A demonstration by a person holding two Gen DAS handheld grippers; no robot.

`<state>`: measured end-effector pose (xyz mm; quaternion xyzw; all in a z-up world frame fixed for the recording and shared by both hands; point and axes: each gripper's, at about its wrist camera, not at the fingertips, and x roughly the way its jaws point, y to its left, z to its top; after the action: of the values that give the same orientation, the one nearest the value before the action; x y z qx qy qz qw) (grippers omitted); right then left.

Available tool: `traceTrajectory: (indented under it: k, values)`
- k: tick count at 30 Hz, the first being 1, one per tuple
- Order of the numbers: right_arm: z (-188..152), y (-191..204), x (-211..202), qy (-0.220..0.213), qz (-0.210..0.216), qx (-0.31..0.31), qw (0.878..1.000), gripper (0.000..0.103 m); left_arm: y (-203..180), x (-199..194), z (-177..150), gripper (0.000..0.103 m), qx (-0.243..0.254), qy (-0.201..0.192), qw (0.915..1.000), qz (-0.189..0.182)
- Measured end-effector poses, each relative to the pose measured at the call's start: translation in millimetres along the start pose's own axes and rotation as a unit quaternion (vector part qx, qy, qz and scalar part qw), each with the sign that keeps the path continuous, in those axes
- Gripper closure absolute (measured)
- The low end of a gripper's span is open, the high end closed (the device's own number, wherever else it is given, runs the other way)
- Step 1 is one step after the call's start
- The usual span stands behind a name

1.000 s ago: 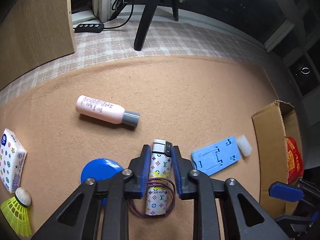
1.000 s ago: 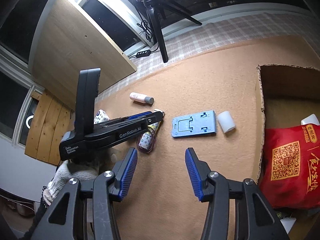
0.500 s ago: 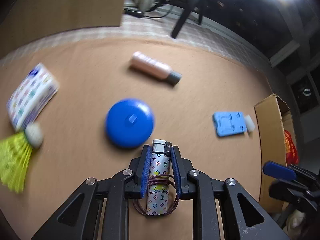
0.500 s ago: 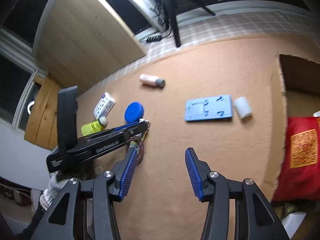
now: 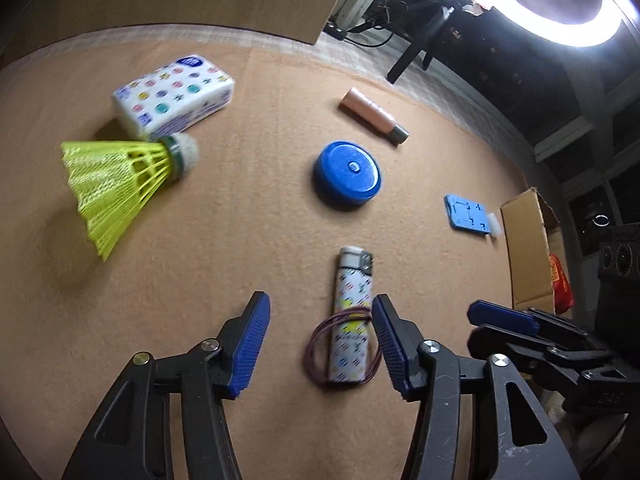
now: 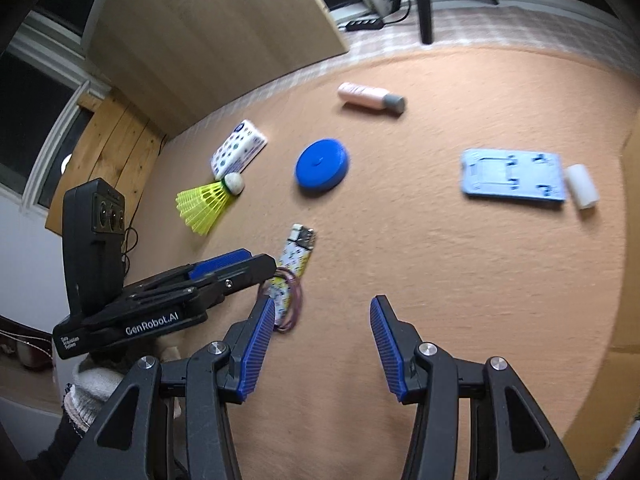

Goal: Organize objects
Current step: 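Lift the lighter with the left tool, leaving the purple rubber band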

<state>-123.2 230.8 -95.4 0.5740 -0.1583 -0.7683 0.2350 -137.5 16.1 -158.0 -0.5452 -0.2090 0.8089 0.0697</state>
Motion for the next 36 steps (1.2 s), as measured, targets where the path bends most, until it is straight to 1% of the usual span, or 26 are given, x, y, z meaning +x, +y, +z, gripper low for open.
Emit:
traceTrajectory:
  k: [1,3,5,6,8,11,13,16,21,25,30,33,36]
  values:
    - [0.0,1.8,3.0,0.001,0.004,0.0,1.0,0.057,1.8,-0.6,-1.4,0.049,-0.002,-0.002,1.0,-0.007]
    - [0.7,4.8,9.8,0.004,0.01,0.004,1.0,0.057,3.2,0.3,-3.4,0.056,-0.003,0.001,0.9998,-0.018]
    - [1.6,5.1,15.9,0.008,0.015,0.011,1.0,0.057,4.2,0.7,-6.3,0.067,-0.001,0.003,0.9996,-0.029]
    - [2.4,4.4,19.6,0.011,0.017,0.017,1.0,0.057,3.9,1.5,-7.3,0.069,0.0,0.004,0.9994,-0.034]
    - [3.2,3.1,24.5,0.016,0.021,0.025,0.999,0.057,1.0,3.4,-9.6,0.077,0.006,0.007,0.9992,-0.039]
    - [5.0,1.4,29.2,0.019,0.031,0.036,0.999,0.057,-5.4,4.4,-13.4,0.088,0.018,0.007,0.9992,-0.034]
    - [6.9,2.0,30.7,0.018,0.033,0.039,0.999,0.062,-10.9,2.1,-16.8,0.093,0.029,0.005,0.9992,-0.028]
    - [8.6,2.2,34.3,0.021,0.038,0.041,0.998,0.068,-18.9,-0.5,-22.4,0.099,0.05,0.002,0.9987,-0.009]
    - [3.4,2.4,40.4,0.031,0.046,0.043,0.998,0.074,-26.4,-3.8,-37.0,0.099,0.065,0.006,0.9978,-0.008]
    - [-4.7,0.8,38.6,0.037,0.045,0.038,0.998,0.077,-35.5,-4.2,-53.5,0.099,0.07,0.019,0.9971,-0.022]
    - [-11.9,-11.1,18.3,0.019,0.01,0.029,0.999,0.078,-54.0,-1.7,-62.4,0.099,0.077,0.024,0.9961,-0.037]
    - [-14.5,-21.3,0.3,0.0,-0.011,0.028,1.0,0.078,-66.2,-1.0,-57.1,0.099,0.087,0.018,0.9951,-0.043]
    - [-17.2,-28.9,-15.7,-0.016,-0.03,0.026,0.999,0.078,-75.3,1.4,-45.0,0.099,0.1,0.008,0.9942,-0.04]
